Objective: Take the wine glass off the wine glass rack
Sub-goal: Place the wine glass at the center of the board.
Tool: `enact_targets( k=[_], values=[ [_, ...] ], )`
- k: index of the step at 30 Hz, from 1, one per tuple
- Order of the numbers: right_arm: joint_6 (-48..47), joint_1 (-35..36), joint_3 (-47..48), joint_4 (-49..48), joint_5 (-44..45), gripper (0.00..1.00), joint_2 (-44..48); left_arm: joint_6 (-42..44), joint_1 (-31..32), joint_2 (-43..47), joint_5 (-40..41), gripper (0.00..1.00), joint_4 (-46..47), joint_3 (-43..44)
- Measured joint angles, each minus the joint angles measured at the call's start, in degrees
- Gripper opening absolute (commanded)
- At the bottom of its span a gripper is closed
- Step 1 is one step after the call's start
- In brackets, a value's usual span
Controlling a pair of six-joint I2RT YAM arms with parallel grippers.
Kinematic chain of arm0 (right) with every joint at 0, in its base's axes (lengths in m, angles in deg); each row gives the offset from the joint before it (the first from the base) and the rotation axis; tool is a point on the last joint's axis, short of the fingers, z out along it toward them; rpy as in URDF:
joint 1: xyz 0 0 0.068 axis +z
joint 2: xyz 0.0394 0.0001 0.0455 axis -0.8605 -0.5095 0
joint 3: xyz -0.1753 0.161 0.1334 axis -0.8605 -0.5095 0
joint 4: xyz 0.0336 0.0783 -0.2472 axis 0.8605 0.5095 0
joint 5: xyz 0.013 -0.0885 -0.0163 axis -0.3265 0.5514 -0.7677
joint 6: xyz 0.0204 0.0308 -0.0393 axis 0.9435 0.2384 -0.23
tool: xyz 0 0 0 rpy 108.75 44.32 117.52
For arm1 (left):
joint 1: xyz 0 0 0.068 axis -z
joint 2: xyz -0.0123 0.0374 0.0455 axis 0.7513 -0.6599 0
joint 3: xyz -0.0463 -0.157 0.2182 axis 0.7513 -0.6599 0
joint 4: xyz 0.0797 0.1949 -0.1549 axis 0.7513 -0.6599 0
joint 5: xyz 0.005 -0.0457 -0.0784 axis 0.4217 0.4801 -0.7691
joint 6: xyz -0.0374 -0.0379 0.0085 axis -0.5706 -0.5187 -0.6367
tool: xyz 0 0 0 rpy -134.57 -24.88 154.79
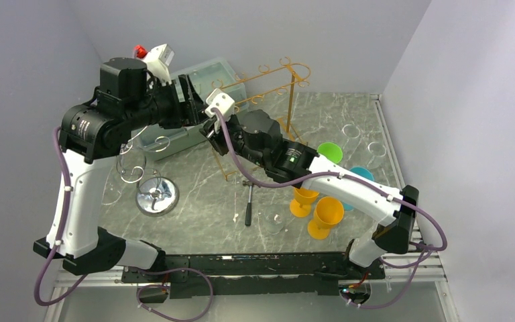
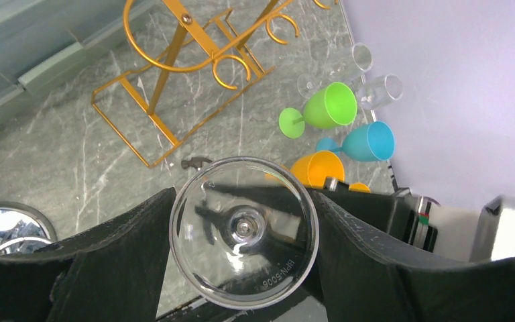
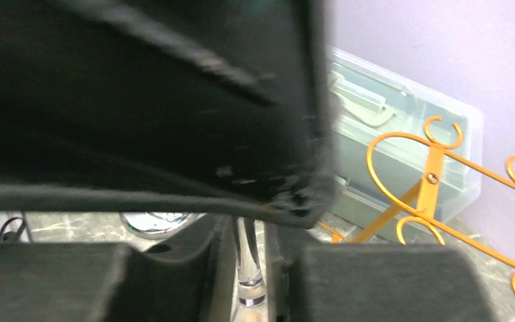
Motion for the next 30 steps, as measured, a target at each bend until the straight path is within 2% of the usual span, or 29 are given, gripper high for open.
enact_targets(
  k=[3,4,10,14,20,30],
  values=[
    [0.28,0.50,-0.22,-0.28,0.33,0.01,0.02,-0.04,0.13,0.02,0.70,0.39,1.18,-0.70],
    [0.61,0.72,-0.48,-0.28,0.83,0.00,0.13,-0.31,0.15,0.13,0.70,0.43,1.16,-1.18],
    [2.54,0.74,-1.29,-0.35,0.68,0.00,0.68,-1.44,0.33,2.23,1.75,0.75,3.69,-4.83],
    [4.48,0.96,-1.33,-0.59,0.59,0.00,1.33,-1.73,0.76,3.89,2.51,0.87,5.90,-6.05],
    [8.63,0.83,-0.70,0.98,1.07,0.00,1.79,-2.25,0.66,7.58,3.78,0.98,10.45,-6.62],
    [15.65,-0.02,6.86,7.23,3.72,0.00,1.79,-1.31,0.66,13.94,2.43,0.99,21.88,-13.68]
  ],
)
